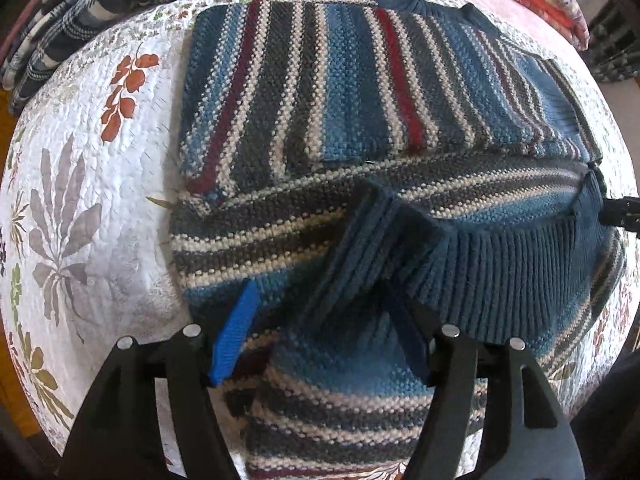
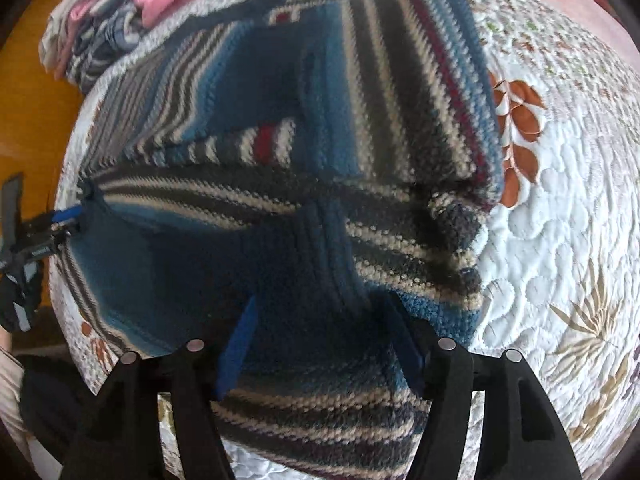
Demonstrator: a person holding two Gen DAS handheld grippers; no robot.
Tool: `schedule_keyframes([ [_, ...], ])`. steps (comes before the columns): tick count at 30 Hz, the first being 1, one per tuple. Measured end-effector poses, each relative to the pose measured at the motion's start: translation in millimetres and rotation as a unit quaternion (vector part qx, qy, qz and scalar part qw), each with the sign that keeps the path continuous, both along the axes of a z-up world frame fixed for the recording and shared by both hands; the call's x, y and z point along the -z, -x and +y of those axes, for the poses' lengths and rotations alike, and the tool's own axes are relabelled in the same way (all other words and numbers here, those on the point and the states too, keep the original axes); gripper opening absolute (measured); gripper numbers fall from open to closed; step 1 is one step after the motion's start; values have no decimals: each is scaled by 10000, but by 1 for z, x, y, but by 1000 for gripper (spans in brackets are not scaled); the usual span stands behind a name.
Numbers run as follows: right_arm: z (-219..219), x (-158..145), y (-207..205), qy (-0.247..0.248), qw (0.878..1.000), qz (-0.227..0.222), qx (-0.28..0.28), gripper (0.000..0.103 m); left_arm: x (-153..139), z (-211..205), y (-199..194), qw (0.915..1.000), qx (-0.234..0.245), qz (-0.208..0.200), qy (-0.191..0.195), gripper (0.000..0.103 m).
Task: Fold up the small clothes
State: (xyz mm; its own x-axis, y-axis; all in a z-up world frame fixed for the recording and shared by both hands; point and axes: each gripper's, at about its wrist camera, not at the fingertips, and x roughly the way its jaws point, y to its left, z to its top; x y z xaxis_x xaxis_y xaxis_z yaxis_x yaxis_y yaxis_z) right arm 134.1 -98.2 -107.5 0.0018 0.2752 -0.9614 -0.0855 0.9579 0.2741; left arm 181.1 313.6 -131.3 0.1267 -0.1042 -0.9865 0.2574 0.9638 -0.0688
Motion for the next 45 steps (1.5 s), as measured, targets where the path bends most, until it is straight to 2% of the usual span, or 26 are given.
schedule_keyframes([
  [2, 3, 3, 0, 90, 9999, 18, -65, 62, 2, 0, 0, 10000, 19, -2, -24, 67],
  [4, 7, 2, 1, 212, 9997, -1, -125, 51, 3, -2, -1, 10000, 27, 17, -36, 64],
  [6, 10, 0, 3, 273, 9995, -33, -181, 40, 4, -3, -3, 9999, 16, 90, 131, 50],
  [7, 11, 0, 4, 256, 9995, -46, -198, 27, 3, -7, -1, 9998, 21, 98, 172, 41],
  [9, 13, -4, 5, 136, 9996, -63, -230, 11, 0, -12, 0, 9998, 105, 74, 159, 30],
  [10, 15, -7, 6, 95, 9997, -84, -225, 11, -1, -14, 1, 9997, 140, 85, 185, 22],
  [13, 16, -25, 6, -58, 9994, -272, -218, 10, -8, -13, 1, 9995, 135, 59, 277, 9],
  [18, 3, -61, 7, -549, 9962, -671, 10, 10, -40, -2, -7, 9969, -35, -230, 748, 9],
  [22, -14, -83, 11, -780, 9919, -975, 216, 10, -78, 8, -13, 9902, -235, -666, 1205, 9],
  [28, -39, -111, 9, -1038, 9839, -1344, 556, 10, -111, 13, -7, 9800, -456, -1172, 1544, 8],
  [33, -50, -131, -7, -1185, 9749, -1671, 877, 10, -126, 16, -16, 9716, -716, -1601, 1591, 8],
  [36, -51, -142, -23, -1083, 9729, -1838, 893, 10, -135, 16, -29, 9669, -801, -1823, 1597, 8],
  [41, -51, -156, -68, -953, 9689, -2090, 923, 10, -147, 13, -67, 9591, -972, -2132, 1591, 8],
  [45, -45, -151, -109, -712, 9705, -2074, 1001, 10, -150, 5, -100, 9551, -1055, -2299, 1541, 8],
])
